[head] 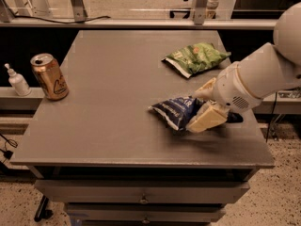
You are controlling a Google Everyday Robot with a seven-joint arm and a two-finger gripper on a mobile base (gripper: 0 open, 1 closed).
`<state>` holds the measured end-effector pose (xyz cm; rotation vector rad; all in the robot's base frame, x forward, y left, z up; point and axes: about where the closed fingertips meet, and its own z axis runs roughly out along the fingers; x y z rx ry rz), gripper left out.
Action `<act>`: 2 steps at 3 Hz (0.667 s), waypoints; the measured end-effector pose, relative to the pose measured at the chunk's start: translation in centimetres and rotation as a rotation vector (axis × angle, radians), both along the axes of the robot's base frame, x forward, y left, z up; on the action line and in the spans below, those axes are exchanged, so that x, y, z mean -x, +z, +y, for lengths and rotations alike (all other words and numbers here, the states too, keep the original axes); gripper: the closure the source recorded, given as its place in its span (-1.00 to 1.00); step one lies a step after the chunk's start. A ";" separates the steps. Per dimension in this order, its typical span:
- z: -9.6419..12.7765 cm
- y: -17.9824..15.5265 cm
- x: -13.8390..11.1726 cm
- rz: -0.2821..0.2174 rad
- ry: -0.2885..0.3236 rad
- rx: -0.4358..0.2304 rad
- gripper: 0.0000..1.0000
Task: Move blue chip bag near orange can
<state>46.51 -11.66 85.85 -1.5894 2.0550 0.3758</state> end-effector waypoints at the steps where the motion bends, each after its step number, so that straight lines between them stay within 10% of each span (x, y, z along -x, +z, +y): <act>1: -0.1 -0.3 0.0 -0.007 -0.011 -0.010 0.26; 2: 0.1 0.3 -0.3 -0.025 -0.015 -0.022 0.74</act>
Offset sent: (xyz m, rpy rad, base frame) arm 0.0126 0.0027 0.0190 0.0463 -0.0692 -0.0244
